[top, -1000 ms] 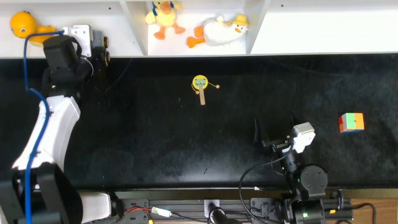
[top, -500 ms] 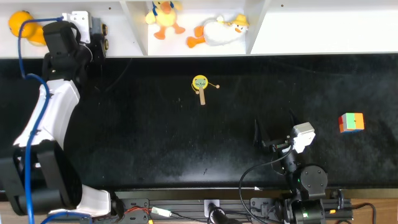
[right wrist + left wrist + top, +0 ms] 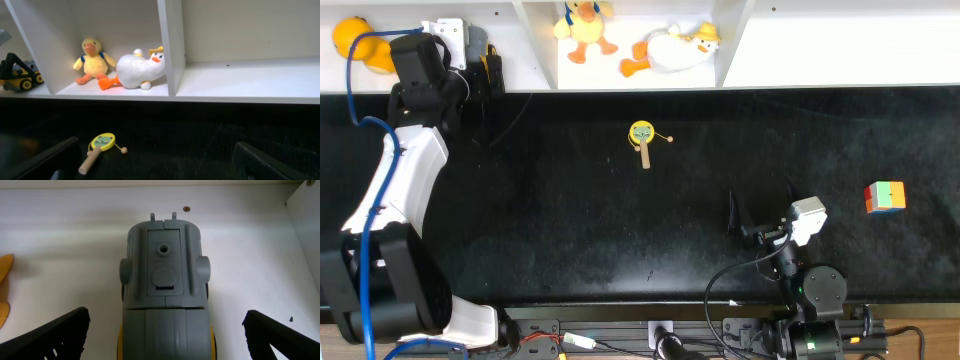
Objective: Store Toys
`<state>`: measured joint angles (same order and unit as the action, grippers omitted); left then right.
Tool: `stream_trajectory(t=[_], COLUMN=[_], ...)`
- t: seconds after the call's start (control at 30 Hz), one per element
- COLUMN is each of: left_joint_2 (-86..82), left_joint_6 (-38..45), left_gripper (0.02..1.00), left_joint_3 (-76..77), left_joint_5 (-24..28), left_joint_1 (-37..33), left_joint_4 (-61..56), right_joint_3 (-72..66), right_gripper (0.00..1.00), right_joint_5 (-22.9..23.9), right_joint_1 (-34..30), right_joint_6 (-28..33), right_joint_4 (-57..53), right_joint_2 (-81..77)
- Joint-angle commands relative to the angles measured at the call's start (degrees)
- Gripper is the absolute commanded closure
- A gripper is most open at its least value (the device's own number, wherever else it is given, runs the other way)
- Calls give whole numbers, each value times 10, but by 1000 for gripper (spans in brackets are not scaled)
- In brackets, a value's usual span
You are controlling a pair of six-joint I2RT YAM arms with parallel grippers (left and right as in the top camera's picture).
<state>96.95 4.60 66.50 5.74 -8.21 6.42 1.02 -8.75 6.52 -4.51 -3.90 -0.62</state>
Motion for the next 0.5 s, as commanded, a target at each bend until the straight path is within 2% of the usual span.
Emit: stream_trajectory(t=[0.03,0.23,0.5], left_joint_2=[0,-58,-165], left_joint_6=[-2,-2,-2], left_gripper=[23,20,23], left_joint_3=[8,8,8], left_joint_5=[8,7,6], left_joint_1=[6,6,6], left_joint_4=[4,44,158], right_joint_3=[-7,-7,-7], right_gripper=[5,1,7], right_joint_5=[-2,-2,-2], right_joint_1=[2,2,2], right_joint_6=[-4,-4,-4], right_joint_4=[3,3,3], right_joint_2=[4,4,4])
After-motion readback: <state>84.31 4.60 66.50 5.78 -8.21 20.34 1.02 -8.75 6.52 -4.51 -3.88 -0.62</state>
